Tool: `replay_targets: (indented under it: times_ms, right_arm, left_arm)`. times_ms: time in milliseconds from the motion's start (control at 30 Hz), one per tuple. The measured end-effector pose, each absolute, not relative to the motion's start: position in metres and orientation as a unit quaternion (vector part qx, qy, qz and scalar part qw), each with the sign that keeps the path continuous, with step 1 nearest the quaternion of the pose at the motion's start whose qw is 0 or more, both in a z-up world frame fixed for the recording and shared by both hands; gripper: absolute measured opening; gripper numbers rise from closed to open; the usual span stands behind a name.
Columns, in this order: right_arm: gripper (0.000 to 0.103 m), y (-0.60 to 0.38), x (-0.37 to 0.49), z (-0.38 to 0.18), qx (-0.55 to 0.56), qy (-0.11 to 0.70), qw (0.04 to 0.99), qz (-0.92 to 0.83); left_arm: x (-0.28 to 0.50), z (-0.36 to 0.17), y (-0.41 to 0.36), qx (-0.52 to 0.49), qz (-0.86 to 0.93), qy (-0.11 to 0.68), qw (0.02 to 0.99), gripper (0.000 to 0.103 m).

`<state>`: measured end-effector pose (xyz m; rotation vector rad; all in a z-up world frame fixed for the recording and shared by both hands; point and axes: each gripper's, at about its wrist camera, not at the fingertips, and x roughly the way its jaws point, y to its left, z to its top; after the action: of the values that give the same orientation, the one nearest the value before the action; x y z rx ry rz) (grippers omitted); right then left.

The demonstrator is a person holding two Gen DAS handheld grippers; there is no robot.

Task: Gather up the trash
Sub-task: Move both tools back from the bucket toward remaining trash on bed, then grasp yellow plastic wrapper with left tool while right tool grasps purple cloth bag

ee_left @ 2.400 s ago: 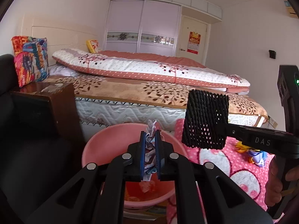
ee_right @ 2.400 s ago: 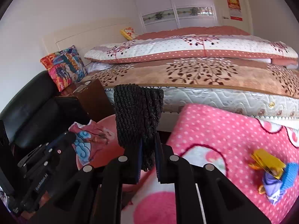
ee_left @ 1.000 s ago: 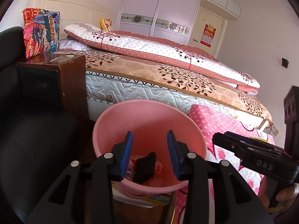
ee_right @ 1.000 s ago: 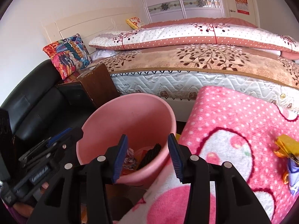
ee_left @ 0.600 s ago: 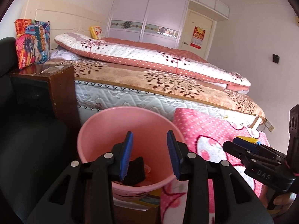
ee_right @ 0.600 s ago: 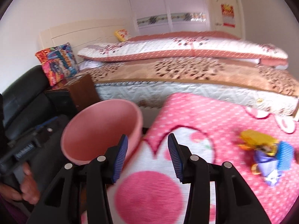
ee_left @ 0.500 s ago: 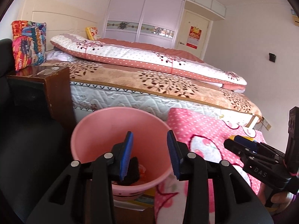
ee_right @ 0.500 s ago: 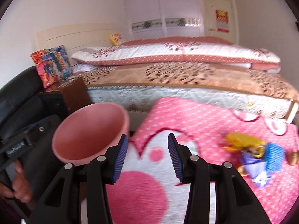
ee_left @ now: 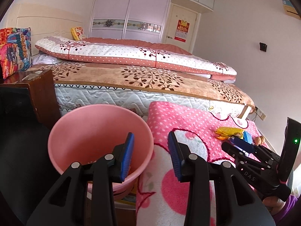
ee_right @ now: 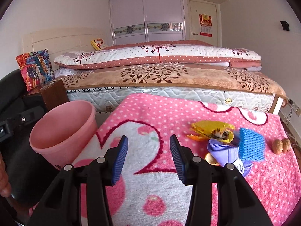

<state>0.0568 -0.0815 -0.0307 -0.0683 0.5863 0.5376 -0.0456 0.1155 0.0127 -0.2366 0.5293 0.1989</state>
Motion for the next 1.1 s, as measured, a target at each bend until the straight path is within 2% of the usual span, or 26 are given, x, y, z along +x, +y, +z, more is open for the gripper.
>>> replay_targets:
  times_ms: [100,167,267,400,800,1100]
  right_arm:
    - [0.047,-0.082,0.056,-0.029,-0.027,0.283,0.923,0.260]
    - [0.061,-0.083,0.055,-0.029,-0.026,0.282,0.923,0.260]
    - [0.066,-0.082,0.053,-0.029,-0.026,0.280,0.923,0.261]
    - [0.077,-0.084,0.050,-0.027,-0.026,0.272,0.927,0.256]
    - [0.077,-0.098,0.053,-0.025,0.002,0.285,0.914,0.287]
    - [0.077,-0.158,0.057,-0.020,-0.023,0.277,0.939,0.205]
  left_arm:
    - [-0.041,0.010,0.110,-0.111,0.091,0.267,0.953,0.038]
    - [-0.039,0.008,0.107,-0.108,0.089,0.270,0.953,0.038]
    - [-0.034,0.006,0.104,-0.107,0.085,0.275,0.952,0.038]
    - [-0.027,0.003,0.099,-0.103,0.079,0.282,0.951,0.038]
    - [-0.008,-0.001,0.081,-0.087,0.049,0.304,0.947,0.038]
    - [0.019,-0.009,0.042,-0.079,-0.014,0.341,0.936,0.038]
